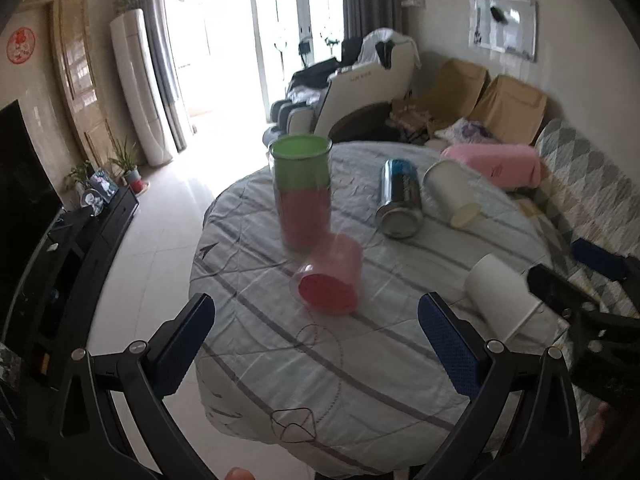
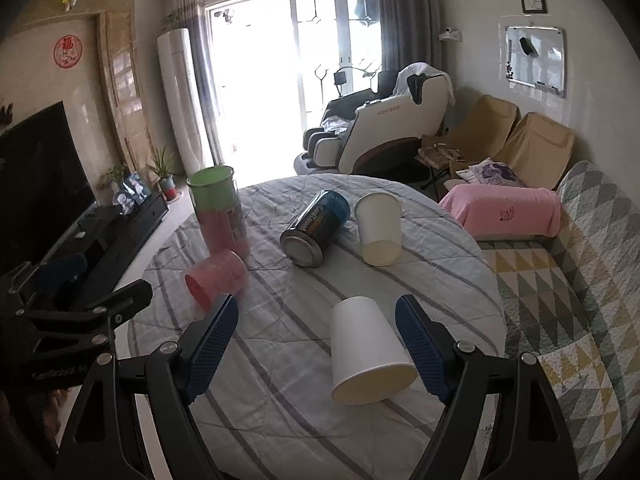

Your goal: Flip cup upright

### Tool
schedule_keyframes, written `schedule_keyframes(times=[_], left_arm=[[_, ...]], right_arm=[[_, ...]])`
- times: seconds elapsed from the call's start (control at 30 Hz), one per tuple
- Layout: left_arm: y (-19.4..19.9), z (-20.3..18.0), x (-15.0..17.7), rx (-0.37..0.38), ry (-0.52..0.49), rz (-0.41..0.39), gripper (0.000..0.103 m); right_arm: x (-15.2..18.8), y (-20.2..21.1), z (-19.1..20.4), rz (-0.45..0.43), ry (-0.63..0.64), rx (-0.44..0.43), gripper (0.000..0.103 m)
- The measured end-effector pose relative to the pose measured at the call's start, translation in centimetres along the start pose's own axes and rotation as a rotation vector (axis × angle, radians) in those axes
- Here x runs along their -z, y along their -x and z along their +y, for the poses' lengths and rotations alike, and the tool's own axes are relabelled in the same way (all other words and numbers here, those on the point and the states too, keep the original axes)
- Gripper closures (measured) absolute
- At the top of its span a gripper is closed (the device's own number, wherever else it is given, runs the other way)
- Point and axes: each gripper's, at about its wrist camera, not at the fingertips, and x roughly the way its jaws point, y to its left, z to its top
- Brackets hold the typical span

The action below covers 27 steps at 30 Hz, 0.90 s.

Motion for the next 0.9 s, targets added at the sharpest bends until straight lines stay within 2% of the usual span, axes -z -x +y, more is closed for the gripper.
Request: schedule_keyframes(times=[0.17, 0.37, 0.53, 0.67, 0.9], left_arm=[[-1.8, 0.4, -0.4, 0.018, 0.021, 0.028, 0.000], [-2.3, -0.9, -1.6, 0.067, 0.022, -0.005, 0.000], [-2.9, -1.7, -2.5, 0.048, 0.009, -0.021, 0.000], [-3.6, -2.6, -3.1, 0.023, -0.015, -0.027, 0.000], [-3.4, -4.5, -3.9, -0.005, -0.030, -0.036, 0.000]], right_arm=[[-0.4, -1.1, -0.6, 0.019, -0.002, 0.000, 0.021], [-1.6, -2.6, -1.3, 0.033, 0.002, 0.004, 0.021], [-2.7, -3.4, -1.9, 0.056, 0.012, -0.011, 0.021], [-4.0, -4.6, -3.2, 0.100, -0.024, -0.056, 0.021], [-6.1, -5.7, -5.7, 0.164, -0.060, -0.080, 0.021]])
